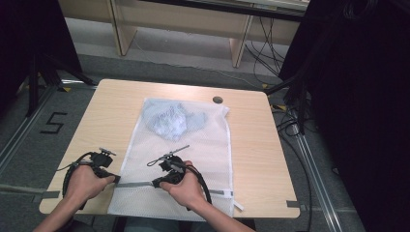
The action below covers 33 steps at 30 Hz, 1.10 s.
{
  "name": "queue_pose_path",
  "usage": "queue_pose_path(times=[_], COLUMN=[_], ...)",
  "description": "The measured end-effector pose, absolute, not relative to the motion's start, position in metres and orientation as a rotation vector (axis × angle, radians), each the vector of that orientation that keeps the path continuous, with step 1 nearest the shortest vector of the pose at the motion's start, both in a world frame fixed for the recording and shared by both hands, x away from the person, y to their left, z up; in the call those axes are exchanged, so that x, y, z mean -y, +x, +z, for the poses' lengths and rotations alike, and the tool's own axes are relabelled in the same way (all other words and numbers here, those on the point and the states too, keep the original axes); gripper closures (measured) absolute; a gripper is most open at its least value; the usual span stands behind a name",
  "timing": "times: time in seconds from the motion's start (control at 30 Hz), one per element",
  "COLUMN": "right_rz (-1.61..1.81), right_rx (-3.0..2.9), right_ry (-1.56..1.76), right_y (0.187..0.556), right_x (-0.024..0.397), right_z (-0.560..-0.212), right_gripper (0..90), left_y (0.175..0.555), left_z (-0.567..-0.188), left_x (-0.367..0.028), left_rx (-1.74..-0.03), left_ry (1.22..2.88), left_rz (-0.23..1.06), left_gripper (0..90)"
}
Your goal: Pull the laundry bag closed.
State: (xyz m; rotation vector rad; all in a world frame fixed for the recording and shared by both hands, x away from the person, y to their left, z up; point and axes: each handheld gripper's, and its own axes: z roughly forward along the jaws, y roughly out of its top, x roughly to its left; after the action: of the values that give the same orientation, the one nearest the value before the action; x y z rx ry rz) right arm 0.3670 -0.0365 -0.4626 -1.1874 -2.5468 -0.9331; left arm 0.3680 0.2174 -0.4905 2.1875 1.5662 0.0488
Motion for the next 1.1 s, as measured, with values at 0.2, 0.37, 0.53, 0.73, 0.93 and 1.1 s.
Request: queue_pose_path(times=[0.2,0.37,0.53,0.73,0.93,1.1], right_rz=[-0.925,-0.925,-0.927,-0.929,-0.927,-0.933], right_rx=[2.557,2.542,2.549,2.543,2.546,2.549], right_ry=[-1.183,-1.201,-1.191,-1.201,-1.201,-1.206], right_y=[0.367,0.366,0.366,0.366,0.366,0.365], right_x=[0.037,0.039,0.042,0.045,0.047,0.048], right_z=[-0.463,-0.463,-0.463,-0.464,-0.464,-0.463], right_gripper=[87.2,87.1,87.1,87.1,87.1,87.1], left_y=[0.368,0.368,0.368,0.368,0.368,0.368], left_z=[-0.491,-0.49,-0.491,-0.491,-0.491,-0.491], left_x=[-0.217,-0.217,-0.217,-0.217,-0.217,-0.218], left_rx=[-1.568,-1.567,-1.579,-1.579,-1.579,-1.568], left_ry=[2.183,2.186,2.174,2.173,2.173,2.186], left_rz=[0.05,0.048,0.059,0.058,0.058,0.049], left_gripper=[89.9,89.9,90.0,89.9,89.9,89.9])
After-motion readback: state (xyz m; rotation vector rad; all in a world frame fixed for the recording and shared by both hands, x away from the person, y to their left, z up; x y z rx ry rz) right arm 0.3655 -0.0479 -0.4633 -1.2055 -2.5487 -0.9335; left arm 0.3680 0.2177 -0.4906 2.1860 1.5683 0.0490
